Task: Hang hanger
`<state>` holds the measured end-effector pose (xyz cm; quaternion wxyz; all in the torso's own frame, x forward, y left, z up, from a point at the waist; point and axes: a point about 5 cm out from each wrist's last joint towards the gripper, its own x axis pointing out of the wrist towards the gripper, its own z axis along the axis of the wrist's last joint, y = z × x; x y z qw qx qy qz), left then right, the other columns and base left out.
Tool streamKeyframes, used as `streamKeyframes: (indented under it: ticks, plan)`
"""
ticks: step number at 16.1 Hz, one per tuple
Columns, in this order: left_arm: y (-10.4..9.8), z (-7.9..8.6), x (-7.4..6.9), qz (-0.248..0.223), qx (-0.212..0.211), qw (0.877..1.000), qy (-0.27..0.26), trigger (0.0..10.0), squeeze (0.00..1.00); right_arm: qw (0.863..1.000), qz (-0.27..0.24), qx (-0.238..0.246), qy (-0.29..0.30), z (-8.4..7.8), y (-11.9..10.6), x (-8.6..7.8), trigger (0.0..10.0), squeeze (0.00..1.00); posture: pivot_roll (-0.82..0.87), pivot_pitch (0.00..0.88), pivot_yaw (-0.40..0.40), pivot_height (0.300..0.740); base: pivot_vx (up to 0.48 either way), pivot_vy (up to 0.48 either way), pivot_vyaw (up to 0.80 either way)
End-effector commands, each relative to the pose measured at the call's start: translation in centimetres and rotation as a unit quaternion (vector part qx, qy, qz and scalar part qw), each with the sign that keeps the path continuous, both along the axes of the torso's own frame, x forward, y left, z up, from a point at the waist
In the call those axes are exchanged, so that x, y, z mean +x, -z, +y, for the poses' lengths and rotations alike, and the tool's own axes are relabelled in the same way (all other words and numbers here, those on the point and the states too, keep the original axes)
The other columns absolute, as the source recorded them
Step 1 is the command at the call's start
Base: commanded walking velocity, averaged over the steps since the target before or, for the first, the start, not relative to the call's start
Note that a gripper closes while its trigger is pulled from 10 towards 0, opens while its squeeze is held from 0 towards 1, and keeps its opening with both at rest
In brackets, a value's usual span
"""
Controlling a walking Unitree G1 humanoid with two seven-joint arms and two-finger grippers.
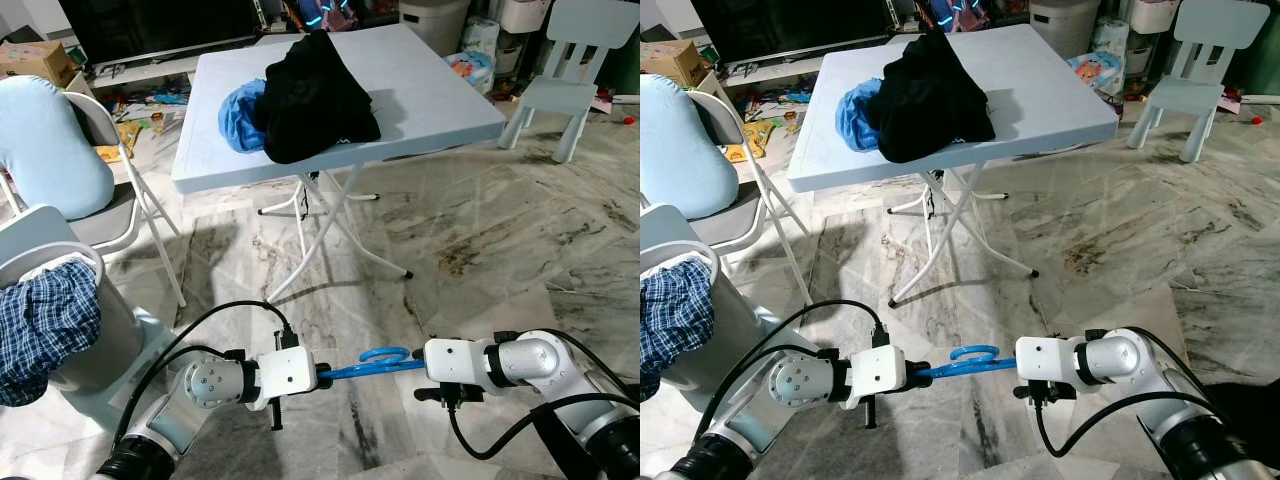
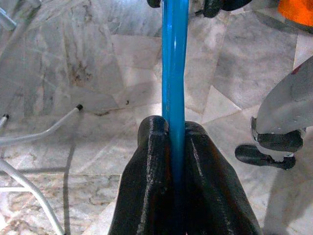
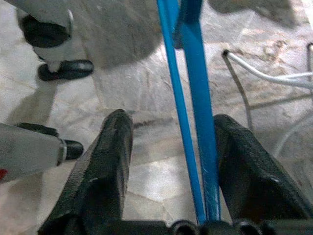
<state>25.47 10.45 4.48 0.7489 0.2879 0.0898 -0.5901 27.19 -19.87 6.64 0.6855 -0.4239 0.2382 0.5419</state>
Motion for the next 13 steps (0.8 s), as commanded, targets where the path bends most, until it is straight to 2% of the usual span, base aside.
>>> streamKeyframes:
  ticks: [1, 9, 13]
  plan:
    - [-0.08, 0.03, 0.25, -0.009, 0.007, 1.0, 0.004, 10.0, 0.0, 1.0, -0.011, -0.005, -0.006, 0.39, 0.07, 0.34, 0.0, 0.0, -0.11, 0.049, 0.114, 0.74, 0.0, 0.0, 0.0]
    - [-0.2, -0.66, 0.02, -0.011, 0.0, 1.0, 0.012, 10.0, 0.0, 1.0, -0.025, 0.002, 0.0, 0.89, 0.22, 1.1, 0.0, 0.0, -0.11, 0.051, 0.115, 0.74, 0.0, 0.0, 0.0]
    - [-0.25, -0.56, 0.03, -0.011, -0.002, 1.0, 0.012, 10.0, 0.0, 1.0, -0.024, -0.002, 0.002, 0.41, 0.33, 1.09, 0.0, 0.0, -0.12, 0.051, 0.112, 0.74, 0.0, 0.0, 0.0]
